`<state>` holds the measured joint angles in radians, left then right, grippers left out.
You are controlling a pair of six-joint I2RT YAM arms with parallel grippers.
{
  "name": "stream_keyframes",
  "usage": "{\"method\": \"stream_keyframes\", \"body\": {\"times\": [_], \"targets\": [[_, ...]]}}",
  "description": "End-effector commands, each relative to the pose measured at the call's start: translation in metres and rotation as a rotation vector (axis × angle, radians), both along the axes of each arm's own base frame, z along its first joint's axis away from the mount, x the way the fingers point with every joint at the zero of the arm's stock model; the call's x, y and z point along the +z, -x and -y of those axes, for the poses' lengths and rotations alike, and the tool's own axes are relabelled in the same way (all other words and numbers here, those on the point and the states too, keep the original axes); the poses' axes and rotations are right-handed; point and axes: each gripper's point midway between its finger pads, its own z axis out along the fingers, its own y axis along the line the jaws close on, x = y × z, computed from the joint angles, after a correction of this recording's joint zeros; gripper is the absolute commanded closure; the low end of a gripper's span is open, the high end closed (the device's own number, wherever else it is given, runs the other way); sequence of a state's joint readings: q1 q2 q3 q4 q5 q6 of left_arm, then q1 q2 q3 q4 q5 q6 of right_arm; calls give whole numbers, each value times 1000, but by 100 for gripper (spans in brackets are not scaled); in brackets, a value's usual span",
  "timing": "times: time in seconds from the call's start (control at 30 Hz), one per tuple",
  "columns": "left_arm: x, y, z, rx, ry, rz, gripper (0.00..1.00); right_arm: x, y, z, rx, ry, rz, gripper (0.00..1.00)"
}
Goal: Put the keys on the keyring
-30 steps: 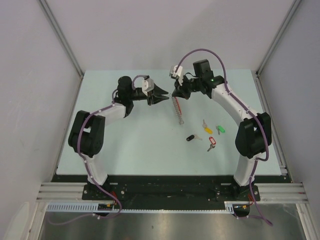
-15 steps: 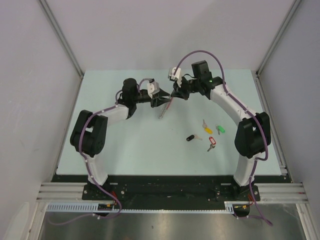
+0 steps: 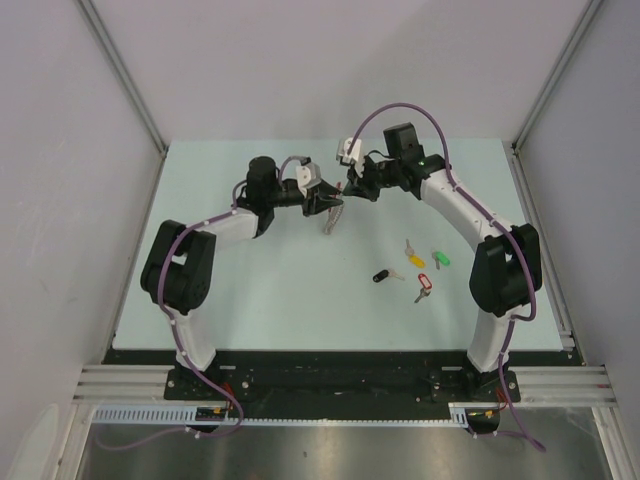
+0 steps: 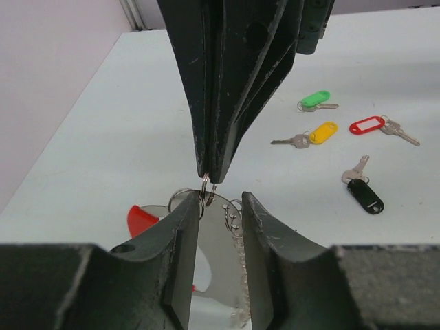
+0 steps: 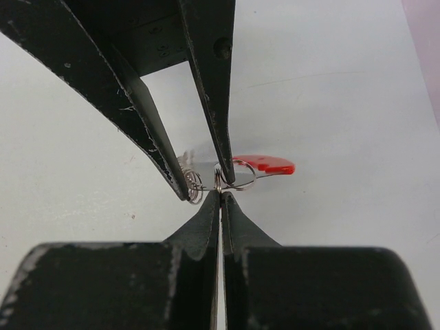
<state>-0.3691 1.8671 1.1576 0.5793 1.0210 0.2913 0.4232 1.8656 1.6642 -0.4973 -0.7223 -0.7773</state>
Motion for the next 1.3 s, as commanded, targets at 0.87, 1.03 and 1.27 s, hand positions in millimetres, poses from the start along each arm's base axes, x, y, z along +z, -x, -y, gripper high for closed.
{"method": "stream_keyframes", "body": {"times": [0.87,1.03,1.27], "targets": [[32,0,7,-1,-86,76,89,25,9,-5,41,-8,92,100],[27,2,9,-16,-104,77,89,25,10,-6,46,-12,91,100],[21,6,12,-44,-129,67,91,26,9,-5,45,-16,95,100]]}}
